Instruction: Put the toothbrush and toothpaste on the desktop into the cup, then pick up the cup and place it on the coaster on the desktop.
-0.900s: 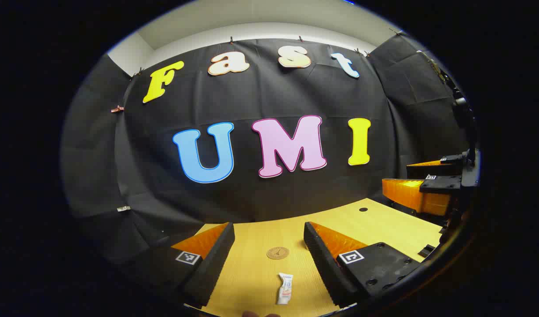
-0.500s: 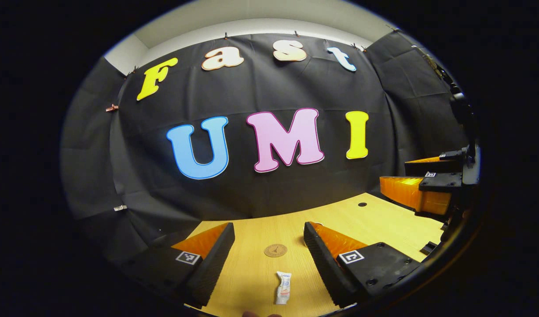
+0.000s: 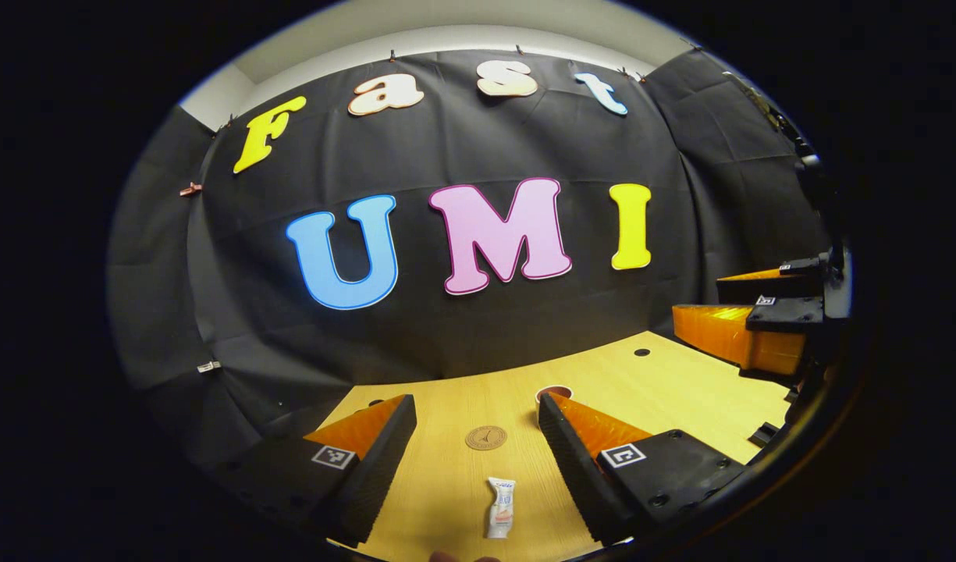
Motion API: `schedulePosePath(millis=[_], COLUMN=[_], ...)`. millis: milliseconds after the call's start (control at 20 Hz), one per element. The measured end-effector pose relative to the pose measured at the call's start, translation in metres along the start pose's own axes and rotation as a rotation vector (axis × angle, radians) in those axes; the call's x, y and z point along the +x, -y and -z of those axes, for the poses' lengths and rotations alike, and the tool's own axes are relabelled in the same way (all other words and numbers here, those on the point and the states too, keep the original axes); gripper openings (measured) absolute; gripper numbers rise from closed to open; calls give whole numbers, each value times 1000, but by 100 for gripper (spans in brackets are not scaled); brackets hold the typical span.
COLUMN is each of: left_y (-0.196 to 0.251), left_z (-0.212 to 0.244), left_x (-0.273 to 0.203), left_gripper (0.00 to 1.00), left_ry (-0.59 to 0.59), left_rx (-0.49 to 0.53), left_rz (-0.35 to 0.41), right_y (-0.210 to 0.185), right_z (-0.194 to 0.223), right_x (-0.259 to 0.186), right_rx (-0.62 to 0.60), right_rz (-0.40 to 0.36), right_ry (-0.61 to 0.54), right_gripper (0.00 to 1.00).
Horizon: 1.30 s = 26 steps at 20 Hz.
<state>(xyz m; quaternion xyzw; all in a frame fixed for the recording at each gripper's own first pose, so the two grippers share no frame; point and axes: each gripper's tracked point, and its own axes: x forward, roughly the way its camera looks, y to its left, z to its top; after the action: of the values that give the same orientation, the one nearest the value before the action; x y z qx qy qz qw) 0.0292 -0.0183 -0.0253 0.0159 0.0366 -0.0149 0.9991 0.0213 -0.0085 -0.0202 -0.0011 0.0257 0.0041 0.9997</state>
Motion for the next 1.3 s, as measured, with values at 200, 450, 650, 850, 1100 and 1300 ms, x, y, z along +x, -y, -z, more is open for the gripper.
schedulePosePath(millis=[200,450,650,850,1100,1300], left_y=[7,15,23,28,38,40], left_z=[11,37,82,150,229,268], left_x=[9,20,37,60,82,91], left_gripper=[98,98,98,98,96,93], left_ry=[-27,-82,-181,-339,-538,-647], left_rx=[9,15,23,43,60,46], left_rz=[11,22,41,57,84,78], right_y=[2,4,6,11,17,24], right_z=[5,13,24,38,64,78], right_x=[3,8,14,18,20,23], right_rx=[0,2,-7,-14,-24,-16], right_rz=[-2,-14,-25,-27,-32,-32], right_ry=[-13,-32,-61,-96,-159,-201], right_gripper=[98,98,98,98,98,98])
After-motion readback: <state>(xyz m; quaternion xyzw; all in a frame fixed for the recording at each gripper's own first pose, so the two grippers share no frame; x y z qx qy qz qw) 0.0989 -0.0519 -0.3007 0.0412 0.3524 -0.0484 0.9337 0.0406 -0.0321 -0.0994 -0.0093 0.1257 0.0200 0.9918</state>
